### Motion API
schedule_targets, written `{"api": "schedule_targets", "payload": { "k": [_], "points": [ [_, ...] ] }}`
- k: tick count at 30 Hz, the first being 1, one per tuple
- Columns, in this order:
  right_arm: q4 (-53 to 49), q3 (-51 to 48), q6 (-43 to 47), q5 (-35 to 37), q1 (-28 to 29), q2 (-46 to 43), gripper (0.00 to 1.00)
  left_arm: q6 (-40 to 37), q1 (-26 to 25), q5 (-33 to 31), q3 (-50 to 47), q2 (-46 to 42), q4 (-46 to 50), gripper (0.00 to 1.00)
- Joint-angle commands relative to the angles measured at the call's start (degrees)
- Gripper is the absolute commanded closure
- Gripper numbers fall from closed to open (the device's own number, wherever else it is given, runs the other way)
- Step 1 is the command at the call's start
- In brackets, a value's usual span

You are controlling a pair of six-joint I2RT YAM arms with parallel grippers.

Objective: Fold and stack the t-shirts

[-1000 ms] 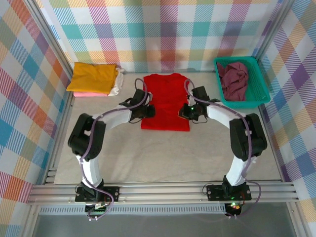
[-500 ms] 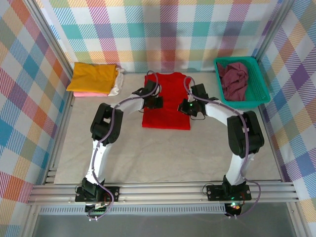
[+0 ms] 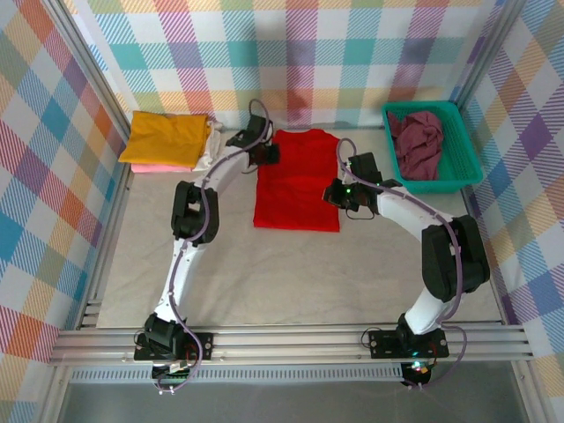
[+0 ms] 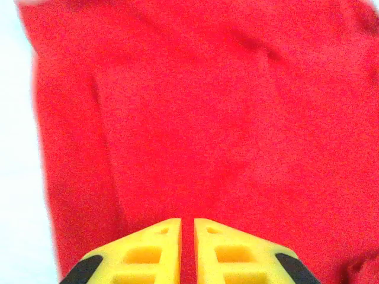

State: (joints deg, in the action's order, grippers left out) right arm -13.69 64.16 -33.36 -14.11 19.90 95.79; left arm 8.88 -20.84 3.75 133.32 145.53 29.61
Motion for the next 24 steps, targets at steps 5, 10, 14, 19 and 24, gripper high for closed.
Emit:
{"api": "schedule_targets", "payload": {
  "k": [5,10,14,19,24],
  "points": [
    [-0.8,-0.1,2.6,1.3,0.2,2.3,1.0,1.1,1.2,-0.9,4.4,-5.6,3.9,0.86],
    [-3.0,5.8,2.8,-3.7,0.1,7.8,1.0,8.8,-0.2,1.8,-32.2,-26.4,-18.8,0.83],
    [-0.9,6.6,-1.9,-10.9,-0.3,9.9,1.0,14.4,-1.6,5.8,-55.1,-37.3,-30.6,0.87],
    [5.4,-0.4,-6.8,-15.9,-0.2,7.6,1.0,18.0,-4.2,12.0,-69.7,-41.5,-39.5,0.92],
    [7.5,-4.7,-7.4,-14.3,-0.4,7.1,1.0,19.0,-5.0,13.1,-73.8,-38.4,-40.0,1.0]
  ]
}}
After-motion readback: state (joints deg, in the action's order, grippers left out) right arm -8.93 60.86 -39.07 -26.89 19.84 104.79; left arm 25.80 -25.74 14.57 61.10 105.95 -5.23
